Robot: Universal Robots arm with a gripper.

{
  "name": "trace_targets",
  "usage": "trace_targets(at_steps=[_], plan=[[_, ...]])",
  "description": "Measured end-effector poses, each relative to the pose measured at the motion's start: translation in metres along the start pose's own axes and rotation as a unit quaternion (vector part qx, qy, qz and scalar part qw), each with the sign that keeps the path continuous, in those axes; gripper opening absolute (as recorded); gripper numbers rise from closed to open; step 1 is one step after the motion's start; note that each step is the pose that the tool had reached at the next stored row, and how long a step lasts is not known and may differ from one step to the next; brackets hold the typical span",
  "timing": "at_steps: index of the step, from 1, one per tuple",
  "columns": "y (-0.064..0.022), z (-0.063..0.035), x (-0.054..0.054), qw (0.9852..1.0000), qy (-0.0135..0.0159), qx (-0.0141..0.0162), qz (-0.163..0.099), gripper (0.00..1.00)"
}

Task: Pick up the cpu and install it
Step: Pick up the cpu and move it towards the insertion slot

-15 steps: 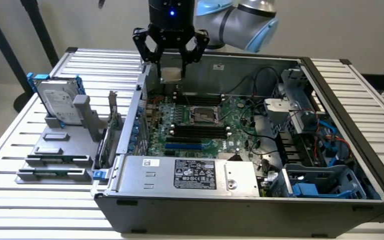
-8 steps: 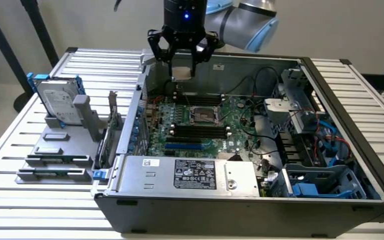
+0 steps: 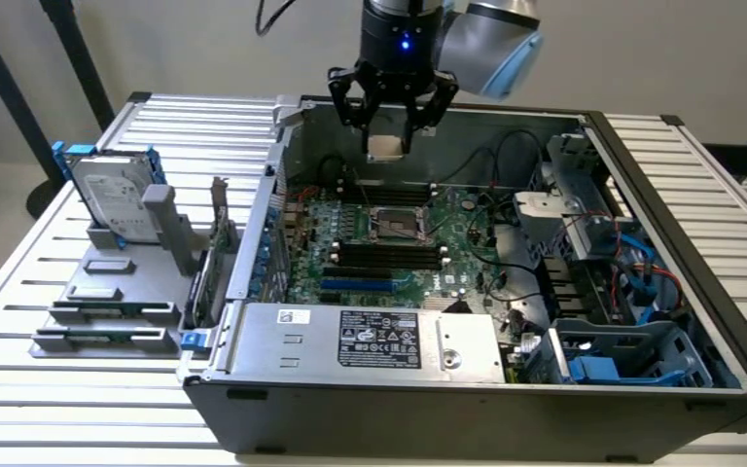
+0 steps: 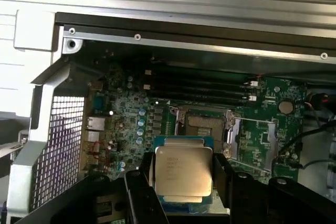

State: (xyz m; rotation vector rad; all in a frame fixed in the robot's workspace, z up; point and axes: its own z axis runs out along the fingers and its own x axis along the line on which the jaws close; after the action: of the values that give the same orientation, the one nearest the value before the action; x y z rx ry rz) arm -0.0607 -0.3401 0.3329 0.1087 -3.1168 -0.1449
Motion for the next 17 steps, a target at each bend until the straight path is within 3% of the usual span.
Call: trace_targets(at_steps=[6, 17], plan=[[0.0012, 0.0108, -0.021, 1.0, -0.0001, -0.0001, 0.001, 0.55], [0.0041, 0.031, -0.028, 0.9997, -0.002, -0.0004, 0.023, 0.55]])
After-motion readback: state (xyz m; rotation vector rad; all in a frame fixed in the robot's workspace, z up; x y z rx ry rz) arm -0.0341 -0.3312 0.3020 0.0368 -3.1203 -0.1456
